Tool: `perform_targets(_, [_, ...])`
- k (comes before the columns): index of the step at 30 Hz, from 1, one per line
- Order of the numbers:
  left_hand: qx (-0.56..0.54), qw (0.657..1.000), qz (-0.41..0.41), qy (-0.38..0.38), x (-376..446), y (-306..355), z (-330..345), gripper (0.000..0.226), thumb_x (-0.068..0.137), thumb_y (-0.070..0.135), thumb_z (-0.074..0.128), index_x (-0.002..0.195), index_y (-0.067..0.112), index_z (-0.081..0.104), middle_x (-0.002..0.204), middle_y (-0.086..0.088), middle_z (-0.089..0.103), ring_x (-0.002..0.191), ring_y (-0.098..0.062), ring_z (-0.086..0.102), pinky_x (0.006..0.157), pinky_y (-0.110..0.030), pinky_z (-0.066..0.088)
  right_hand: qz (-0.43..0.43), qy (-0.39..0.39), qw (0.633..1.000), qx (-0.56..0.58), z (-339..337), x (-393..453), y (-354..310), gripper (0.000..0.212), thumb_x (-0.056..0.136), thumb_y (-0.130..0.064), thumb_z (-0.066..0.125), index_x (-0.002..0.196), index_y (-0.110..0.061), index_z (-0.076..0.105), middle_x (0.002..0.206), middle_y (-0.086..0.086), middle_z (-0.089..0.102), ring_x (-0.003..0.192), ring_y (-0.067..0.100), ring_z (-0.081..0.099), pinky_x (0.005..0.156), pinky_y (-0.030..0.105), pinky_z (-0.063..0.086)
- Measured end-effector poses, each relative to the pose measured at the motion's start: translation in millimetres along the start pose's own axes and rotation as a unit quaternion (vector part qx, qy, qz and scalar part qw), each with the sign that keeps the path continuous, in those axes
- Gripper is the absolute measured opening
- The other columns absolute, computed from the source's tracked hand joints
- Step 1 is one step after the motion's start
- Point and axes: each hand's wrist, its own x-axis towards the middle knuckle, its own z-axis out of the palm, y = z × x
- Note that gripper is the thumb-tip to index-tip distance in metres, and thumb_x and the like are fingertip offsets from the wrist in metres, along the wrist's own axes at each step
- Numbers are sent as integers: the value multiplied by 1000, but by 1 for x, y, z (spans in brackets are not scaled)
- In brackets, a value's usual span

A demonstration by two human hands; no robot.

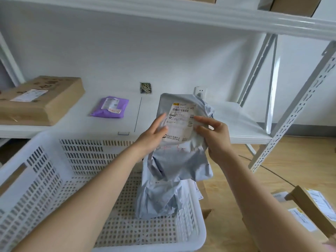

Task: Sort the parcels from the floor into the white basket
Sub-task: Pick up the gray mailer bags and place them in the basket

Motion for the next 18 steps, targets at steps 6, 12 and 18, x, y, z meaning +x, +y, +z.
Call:
perform_targets(6, [-25, 998, -25, 61, -17, -48, -52, 43, 96, 36, 44, 135, 51, 34, 150, 18, 28, 137, -8, 27, 103, -29, 24, 59, -70, 996, 17, 60, -11, 33, 36, 81, 11, 58, 96, -21, 64, 80, 7, 68, 60, 16, 65, 60, 25, 58])
perform_targets(12, [-22, 992, -69, 107, -34, -100, -99, 42, 94, 24, 49, 130, 46, 44, 148, 12, 34, 136, -9, 30, 101, -25, 26, 101, -113, 987, -57, 112, -18, 73, 45, 84, 13, 47, 110, -22, 57, 71, 10, 56, 50, 23, 45, 36, 19, 39])
perform_targets(18, [40, 985, -135, 99, -34, -133, -121, 46, 93, 19, 50, 136, 33, 43, 148, 2, 37, 134, -15, 36, 104, -28, 28, 168, -146, 973, -53, 146, -20, 111, 38, 86, 14, 43, 109, -13, 58, 96, 17, 56, 69, 29, 50, 58, 36, 51])
